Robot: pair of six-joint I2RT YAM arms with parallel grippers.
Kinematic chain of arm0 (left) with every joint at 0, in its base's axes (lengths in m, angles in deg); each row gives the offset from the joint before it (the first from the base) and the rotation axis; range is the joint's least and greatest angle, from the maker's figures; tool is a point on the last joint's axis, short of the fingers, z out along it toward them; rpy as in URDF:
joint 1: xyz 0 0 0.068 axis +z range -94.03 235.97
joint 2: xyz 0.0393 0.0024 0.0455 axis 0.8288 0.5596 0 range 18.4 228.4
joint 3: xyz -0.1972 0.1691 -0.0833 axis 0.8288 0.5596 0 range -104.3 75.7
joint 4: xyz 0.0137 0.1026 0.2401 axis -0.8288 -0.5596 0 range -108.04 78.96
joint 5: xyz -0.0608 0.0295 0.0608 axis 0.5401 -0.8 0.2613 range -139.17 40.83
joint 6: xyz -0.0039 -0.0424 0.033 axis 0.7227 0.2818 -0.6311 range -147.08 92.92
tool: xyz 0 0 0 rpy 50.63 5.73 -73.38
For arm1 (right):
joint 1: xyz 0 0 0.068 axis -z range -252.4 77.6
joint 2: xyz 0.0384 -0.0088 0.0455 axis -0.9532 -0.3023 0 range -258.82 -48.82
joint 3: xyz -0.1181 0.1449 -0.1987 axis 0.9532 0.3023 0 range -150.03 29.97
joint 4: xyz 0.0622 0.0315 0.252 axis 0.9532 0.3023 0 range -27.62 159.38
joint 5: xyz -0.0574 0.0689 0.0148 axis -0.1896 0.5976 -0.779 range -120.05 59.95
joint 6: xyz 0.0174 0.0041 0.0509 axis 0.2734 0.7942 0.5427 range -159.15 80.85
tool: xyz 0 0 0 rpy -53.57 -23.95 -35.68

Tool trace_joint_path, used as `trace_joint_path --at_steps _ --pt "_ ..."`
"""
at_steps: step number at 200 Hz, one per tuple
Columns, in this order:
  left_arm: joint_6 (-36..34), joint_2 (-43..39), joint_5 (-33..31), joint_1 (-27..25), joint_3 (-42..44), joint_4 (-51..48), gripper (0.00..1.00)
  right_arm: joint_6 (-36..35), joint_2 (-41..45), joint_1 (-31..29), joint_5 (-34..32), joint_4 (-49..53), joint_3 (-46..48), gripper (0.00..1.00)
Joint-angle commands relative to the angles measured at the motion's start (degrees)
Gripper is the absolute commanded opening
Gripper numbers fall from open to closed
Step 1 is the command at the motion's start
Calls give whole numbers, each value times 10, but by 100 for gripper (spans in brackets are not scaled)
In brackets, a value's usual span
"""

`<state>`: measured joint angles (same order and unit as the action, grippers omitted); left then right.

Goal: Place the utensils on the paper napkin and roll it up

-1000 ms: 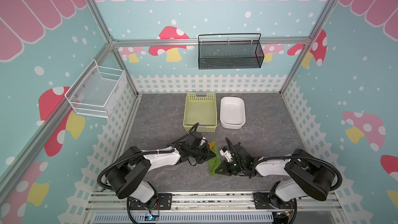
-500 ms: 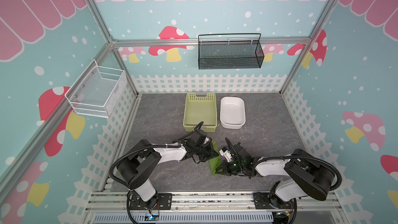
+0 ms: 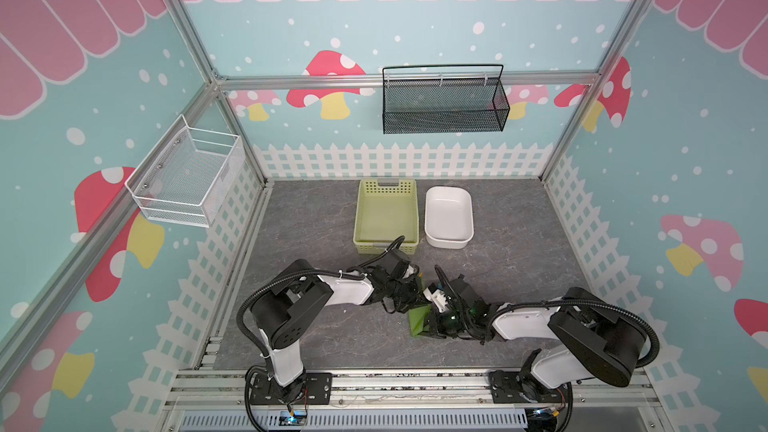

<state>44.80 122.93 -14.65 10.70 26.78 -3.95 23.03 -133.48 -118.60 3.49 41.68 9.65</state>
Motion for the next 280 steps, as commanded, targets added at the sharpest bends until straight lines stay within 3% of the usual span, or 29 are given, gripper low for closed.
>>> trace_joint_path --at_steps 1,52,102,166,208,280 --pt "15 17 7 -3 -16 30 0 -4 -19 -6 -25 42 12 0" --pt "11 49 11 -2 -10 42 0 0 -2 -6 -26 49 13 2" --pt "-11 50 -5 24 22 32 0 7 78 -3 -61 106 17 10" --pt "-4 47 -14 38 59 59 0 8 148 7 -89 170 21 11" --pt "19 50 -15 39 81 99 0 13 140 11 -78 142 6 6" --pt "61 19 -55 48 137 157 0 72 87 11 -20 -11 32 2"
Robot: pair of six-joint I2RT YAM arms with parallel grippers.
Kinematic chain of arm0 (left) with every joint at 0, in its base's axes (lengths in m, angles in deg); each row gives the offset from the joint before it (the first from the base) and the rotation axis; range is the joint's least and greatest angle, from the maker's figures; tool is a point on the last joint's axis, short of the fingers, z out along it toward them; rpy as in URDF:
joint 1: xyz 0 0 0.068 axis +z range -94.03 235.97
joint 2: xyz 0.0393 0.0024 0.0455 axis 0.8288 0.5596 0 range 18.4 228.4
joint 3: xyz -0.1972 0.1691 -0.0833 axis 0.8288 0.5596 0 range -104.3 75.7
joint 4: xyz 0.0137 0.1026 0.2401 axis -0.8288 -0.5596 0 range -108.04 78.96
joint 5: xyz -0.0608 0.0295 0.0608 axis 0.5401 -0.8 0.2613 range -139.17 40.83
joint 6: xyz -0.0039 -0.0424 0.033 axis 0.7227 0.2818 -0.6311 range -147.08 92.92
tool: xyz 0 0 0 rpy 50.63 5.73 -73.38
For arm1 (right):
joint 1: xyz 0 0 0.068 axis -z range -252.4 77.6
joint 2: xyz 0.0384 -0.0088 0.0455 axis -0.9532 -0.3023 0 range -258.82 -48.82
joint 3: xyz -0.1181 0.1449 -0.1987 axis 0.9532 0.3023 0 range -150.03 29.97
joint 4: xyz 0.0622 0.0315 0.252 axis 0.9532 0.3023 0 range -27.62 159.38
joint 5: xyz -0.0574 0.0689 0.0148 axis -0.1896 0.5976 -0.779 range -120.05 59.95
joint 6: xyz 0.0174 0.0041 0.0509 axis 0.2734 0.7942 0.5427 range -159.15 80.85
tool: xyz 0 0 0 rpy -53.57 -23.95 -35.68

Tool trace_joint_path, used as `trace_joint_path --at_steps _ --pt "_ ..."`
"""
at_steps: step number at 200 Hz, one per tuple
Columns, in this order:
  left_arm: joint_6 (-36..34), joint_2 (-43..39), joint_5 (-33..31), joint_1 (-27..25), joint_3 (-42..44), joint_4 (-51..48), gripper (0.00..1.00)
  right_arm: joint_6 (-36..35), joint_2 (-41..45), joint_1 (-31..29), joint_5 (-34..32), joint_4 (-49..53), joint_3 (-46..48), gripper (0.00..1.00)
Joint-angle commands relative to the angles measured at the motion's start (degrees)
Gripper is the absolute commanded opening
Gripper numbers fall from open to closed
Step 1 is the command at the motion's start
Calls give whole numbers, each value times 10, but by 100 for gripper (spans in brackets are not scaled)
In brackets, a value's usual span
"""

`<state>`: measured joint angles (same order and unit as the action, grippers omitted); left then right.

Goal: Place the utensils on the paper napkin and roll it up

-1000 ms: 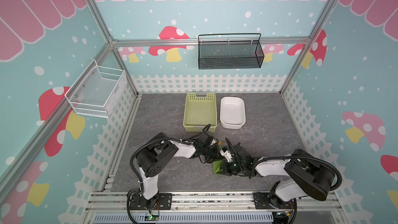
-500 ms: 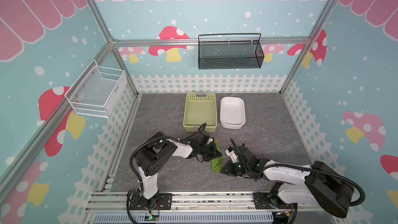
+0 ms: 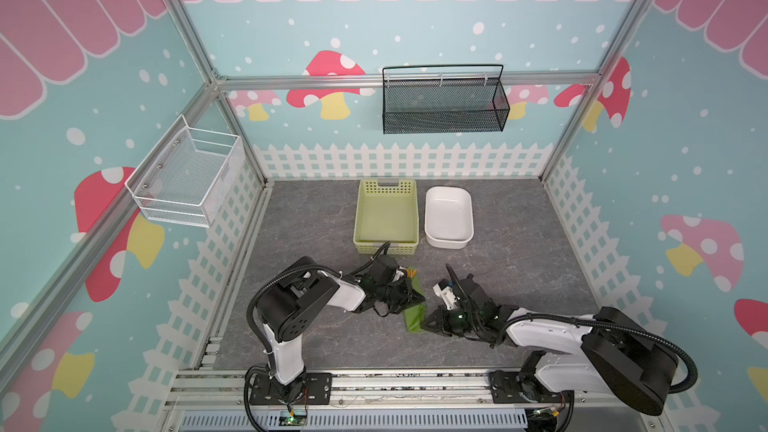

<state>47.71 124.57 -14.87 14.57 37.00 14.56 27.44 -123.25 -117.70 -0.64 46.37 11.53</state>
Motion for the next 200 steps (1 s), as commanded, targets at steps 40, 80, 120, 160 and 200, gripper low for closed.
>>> trace_joint_path --at_steps 40,80,120,160,200 --pt "56 6 -59 12 54 9 0 28 -49 2 38 -80 15 2" --pt "60 8 -58 11 57 17 0 36 -76 1 53 -119 14 2" --pt "62 12 -57 12 57 21 0 36 -95 0 52 -126 2 2" --pt "65 15 -56 12 57 28 0 34 -121 0 52 -134 -16 2" --pt "67 17 -55 12 59 32 0 31 -132 0 55 -139 -26 2"
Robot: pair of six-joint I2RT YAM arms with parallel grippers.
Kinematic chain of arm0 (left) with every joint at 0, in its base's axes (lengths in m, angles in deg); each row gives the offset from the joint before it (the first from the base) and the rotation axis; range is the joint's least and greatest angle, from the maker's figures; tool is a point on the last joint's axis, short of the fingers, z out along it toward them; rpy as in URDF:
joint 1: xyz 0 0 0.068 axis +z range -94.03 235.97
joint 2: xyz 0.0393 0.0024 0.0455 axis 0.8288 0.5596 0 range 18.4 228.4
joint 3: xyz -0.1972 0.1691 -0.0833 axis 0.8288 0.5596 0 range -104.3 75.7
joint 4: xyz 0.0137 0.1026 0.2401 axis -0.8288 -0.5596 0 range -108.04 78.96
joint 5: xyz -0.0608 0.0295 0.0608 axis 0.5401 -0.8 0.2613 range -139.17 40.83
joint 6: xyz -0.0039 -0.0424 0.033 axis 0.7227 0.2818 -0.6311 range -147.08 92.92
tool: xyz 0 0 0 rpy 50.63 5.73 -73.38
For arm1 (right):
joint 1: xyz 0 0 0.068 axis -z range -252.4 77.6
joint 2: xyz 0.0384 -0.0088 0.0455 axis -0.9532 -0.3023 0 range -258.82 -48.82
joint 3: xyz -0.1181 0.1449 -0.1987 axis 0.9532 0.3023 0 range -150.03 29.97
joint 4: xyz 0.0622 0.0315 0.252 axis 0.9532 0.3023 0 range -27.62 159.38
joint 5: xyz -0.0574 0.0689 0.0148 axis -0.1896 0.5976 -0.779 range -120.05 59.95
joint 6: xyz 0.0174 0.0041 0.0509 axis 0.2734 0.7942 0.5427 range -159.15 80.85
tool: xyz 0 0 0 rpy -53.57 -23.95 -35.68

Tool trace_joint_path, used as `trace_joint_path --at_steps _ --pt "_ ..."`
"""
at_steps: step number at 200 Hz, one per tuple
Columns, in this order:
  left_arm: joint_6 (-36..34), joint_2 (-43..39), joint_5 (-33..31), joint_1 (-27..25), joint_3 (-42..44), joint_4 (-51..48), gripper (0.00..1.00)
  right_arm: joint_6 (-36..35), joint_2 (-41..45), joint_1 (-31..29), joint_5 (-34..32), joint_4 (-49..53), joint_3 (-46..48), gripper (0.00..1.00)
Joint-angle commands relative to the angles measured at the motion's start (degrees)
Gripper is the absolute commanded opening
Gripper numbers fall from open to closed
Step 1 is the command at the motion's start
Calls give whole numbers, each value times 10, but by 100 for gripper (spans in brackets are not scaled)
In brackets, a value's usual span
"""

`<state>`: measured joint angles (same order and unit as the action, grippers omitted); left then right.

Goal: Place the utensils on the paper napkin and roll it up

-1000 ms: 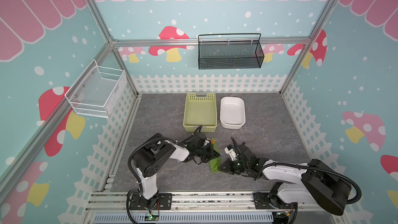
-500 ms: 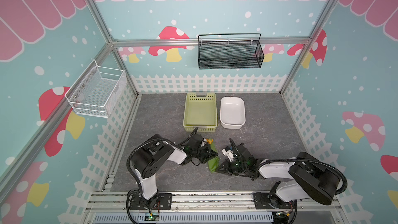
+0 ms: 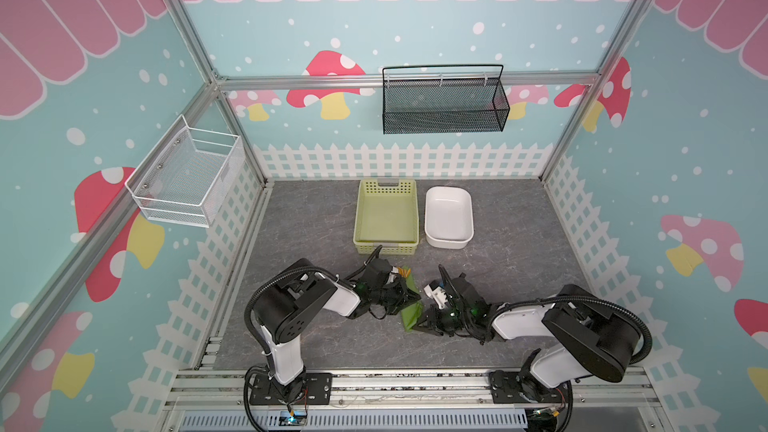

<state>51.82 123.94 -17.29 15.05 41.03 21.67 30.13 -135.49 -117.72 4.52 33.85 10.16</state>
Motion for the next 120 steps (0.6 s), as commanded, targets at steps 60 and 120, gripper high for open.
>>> trace_joint_path --at_steps 60,120 --pt "27 9 -32 6 15 -45 0 -18 -46 -2 -11 23 -6 0" --pt "-2 -23 -35 -10 -32 -125 0 -79 -61 -3 -47 136 -25 0"
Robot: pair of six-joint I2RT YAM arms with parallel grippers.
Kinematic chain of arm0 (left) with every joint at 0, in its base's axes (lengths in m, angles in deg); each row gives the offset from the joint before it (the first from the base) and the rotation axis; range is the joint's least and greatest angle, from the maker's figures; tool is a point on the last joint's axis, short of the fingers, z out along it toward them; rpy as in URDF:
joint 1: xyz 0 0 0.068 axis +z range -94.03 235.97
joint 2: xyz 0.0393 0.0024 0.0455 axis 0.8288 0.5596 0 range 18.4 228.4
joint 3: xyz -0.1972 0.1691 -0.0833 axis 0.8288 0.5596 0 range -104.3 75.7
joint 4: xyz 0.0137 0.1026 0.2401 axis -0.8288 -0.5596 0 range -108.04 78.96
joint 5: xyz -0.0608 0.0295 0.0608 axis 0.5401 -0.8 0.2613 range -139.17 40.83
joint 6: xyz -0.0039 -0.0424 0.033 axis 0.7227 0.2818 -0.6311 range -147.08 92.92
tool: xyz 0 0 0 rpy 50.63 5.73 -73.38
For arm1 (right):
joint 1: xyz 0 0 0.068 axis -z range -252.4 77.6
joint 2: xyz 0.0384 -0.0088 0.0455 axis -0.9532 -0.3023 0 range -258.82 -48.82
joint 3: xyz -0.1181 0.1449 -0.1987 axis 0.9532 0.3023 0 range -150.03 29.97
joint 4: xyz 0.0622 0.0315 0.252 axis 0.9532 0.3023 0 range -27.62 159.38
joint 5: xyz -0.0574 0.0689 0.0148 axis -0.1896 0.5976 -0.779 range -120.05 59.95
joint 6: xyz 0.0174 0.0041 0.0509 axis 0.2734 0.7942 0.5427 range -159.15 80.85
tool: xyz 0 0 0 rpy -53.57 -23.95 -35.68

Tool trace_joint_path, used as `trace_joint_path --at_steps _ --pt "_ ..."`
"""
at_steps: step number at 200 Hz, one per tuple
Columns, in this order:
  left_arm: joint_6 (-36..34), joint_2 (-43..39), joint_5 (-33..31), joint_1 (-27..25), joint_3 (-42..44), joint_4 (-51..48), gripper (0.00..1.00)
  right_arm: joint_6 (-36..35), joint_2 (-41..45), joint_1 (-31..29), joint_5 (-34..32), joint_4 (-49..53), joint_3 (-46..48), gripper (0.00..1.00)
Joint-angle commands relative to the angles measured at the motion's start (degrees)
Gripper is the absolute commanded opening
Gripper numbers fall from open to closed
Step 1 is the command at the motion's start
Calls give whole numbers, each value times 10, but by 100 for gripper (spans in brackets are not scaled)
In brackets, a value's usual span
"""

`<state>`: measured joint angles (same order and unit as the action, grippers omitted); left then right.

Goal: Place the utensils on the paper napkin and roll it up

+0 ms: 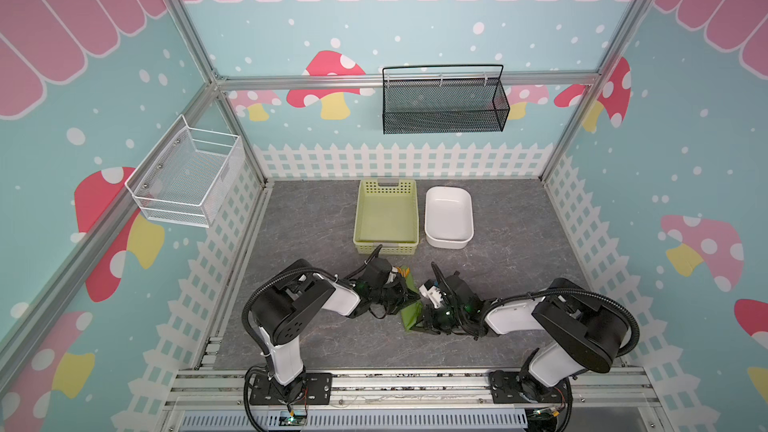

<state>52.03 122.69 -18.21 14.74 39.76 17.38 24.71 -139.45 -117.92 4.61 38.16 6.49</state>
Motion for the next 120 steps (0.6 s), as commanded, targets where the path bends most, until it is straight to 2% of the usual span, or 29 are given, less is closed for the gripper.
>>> trace_joint_path --at_steps 1,97,120 --pt "-5 -11 -26 -7 -21 -83 0 -25 -22 -1 -48 93 12 0" --pt "-58 -19 -38 -26 -104 -192 0 -29 -27 -1 -48 92 13 0" --pt "-62 -14 -31 -27 -114 -191 0 -29 -27 -1 -48 90 13 0"
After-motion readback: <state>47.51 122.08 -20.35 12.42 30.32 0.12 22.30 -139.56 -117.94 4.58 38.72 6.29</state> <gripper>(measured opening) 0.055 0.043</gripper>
